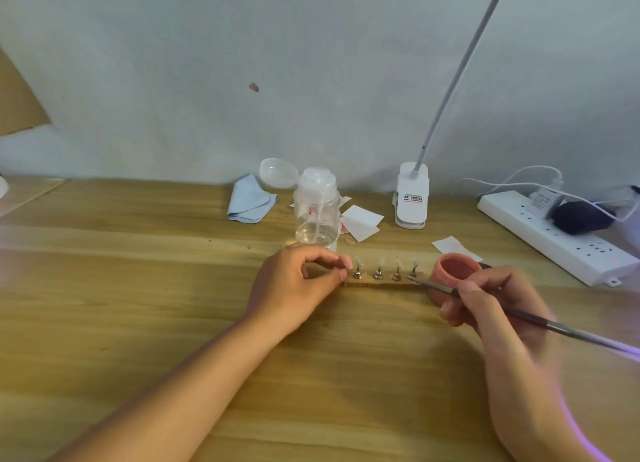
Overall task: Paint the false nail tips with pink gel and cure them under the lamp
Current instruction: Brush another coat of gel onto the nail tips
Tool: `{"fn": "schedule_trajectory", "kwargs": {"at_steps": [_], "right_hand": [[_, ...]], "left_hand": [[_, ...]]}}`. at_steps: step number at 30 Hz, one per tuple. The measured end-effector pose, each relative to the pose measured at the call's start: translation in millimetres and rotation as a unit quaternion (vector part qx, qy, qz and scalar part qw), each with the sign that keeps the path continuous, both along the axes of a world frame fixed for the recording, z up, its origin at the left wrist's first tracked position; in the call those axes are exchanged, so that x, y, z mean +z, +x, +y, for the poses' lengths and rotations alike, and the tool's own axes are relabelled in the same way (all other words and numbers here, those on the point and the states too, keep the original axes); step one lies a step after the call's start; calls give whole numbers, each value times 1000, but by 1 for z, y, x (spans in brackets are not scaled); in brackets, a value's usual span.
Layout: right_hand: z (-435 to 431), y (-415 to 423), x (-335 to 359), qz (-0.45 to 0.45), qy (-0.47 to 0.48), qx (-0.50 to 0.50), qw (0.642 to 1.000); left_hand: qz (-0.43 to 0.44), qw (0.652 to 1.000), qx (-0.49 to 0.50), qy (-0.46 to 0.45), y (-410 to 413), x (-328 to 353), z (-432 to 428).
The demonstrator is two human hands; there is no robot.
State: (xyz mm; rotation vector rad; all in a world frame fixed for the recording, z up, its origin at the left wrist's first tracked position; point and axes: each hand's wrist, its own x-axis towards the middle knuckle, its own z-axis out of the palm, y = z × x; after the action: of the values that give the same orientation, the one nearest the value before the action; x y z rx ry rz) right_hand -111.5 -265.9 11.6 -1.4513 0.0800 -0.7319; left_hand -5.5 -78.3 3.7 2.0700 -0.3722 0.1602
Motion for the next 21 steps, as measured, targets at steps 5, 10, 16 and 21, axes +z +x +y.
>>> {"fn": "schedule_trajectory", "kwargs": {"at_steps": [5,10,16,21], "right_hand": [[2,-1,0,-3,-10,8,1000],[5,-2,4,-30,-39,26,998],[11,-1,0,-50,-186,-14,981],[13,-3,-4,-29,-385,-64,920]], "left_hand": [[28,999,6,24,3,1,-2],[34,999,-2,35,4,-1,0],[14,998,-26,58,3,-2,2],[-21,995,-23,91,-1,-4,3]]}}
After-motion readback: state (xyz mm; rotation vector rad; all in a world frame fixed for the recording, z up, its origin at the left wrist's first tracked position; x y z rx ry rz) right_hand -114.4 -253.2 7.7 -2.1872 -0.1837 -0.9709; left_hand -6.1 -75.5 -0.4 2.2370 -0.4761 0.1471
